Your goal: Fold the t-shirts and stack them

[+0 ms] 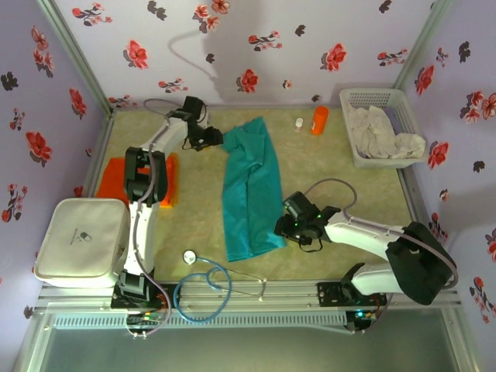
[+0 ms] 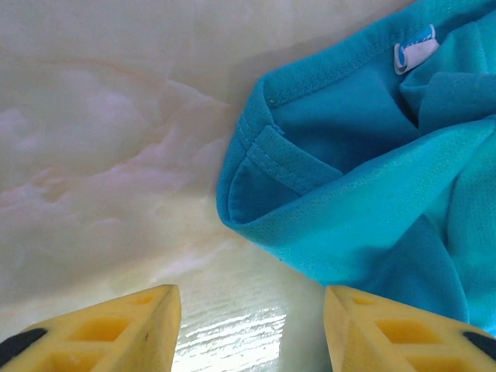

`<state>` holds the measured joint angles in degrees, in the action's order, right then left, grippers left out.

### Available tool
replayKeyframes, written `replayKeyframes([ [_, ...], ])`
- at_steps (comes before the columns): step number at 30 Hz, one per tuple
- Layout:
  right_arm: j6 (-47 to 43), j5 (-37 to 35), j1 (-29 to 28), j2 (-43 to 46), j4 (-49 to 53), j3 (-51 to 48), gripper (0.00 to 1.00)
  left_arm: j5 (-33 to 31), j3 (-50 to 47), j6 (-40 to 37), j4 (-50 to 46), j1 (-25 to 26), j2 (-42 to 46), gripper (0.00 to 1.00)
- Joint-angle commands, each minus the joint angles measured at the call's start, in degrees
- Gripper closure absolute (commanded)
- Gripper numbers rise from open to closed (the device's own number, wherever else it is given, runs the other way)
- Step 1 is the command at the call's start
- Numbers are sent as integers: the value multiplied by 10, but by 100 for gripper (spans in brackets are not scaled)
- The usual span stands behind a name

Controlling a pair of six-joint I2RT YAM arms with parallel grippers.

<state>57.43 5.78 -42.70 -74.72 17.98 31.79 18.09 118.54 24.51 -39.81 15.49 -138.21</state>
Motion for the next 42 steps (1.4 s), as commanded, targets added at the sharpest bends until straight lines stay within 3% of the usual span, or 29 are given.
replayKeyframes([
  [1, 2, 26, 2, -7, -54, -15, 50, 23, 6, 30, 22, 2, -21, 51],
  [19, -26, -28, 2, 122, 68, -9, 45, 41, -25, 79, 101, 7, -37, 55],
  [34, -46, 32, -22, 91, -12, -26, 46, 43, 14, 85, 101, -1, -59, 100],
  [42, -37, 21, -65, 48, -53, -54, 55, 43, 84, 67, 68, -10, -78, 100],
])
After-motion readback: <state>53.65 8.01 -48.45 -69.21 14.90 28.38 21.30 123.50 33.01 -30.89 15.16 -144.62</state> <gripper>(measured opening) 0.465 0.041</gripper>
